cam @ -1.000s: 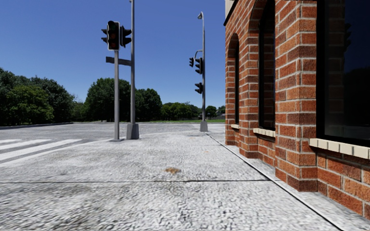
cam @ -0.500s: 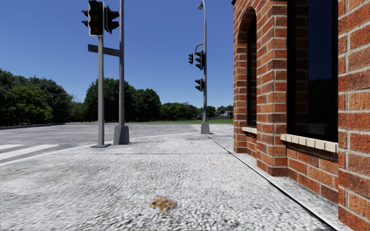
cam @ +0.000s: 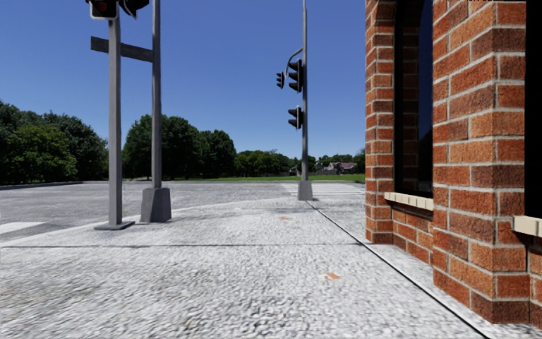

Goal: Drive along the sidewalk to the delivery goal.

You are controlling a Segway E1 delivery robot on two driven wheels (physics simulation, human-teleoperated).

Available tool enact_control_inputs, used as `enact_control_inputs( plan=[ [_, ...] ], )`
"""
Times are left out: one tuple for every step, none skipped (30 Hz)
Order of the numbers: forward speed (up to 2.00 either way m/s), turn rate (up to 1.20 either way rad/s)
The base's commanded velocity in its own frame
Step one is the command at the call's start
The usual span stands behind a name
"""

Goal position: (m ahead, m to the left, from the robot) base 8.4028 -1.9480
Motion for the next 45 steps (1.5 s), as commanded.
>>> enact_control_inputs(
  plan=[
    [2.00,0.00],
    [2.00,0.00],
    [2.00,0.00],
    [2.00,0.00],
    [2.00,0.00],
    [2.00,0.00],
    [2.00,0.00],
    [2.00,0.00],
    [2.00,0.00],
    [2.00,0.00],
    [2.00,0.00],
    [2.00,-0.03],
    [2.00,-0.13],
    [2.00,-0.19],
    [2.00,-0.19],
    [2.00,-0.21],
    [2.00,-0.22],
    [2.00,-0.22],
    [2.00,-0.22],
    [2.00,-0.22],
    [2.00,-0.22],
    [2.00,-0.23],
    [2.00,-0.23],
    [2.00,-0.35],
    [2.00,-0.41],
    [2.00,-0.42],
    [2.00,-0.42],
    [2.00,-0.43],
    [2.00,-0.43],
    [2.00,-0.43],
    [2.00,-0.43],
    [2.00,-0.43],
    [2.00,-0.43],
    [2.00,-0.43],
    [2.00,-0.43],
    [2.00,-0.43],
    [2.00,-0.43],
    [2.00,-0.43],
    [2.00,-0.43],
    [2.00,-0.43],
    [2.00,-0.43],
    [2.00,-0.43],
    [2.00,-0.43],
    [2.00,-0.43],
    [2.00,-0.43]
  ],
)
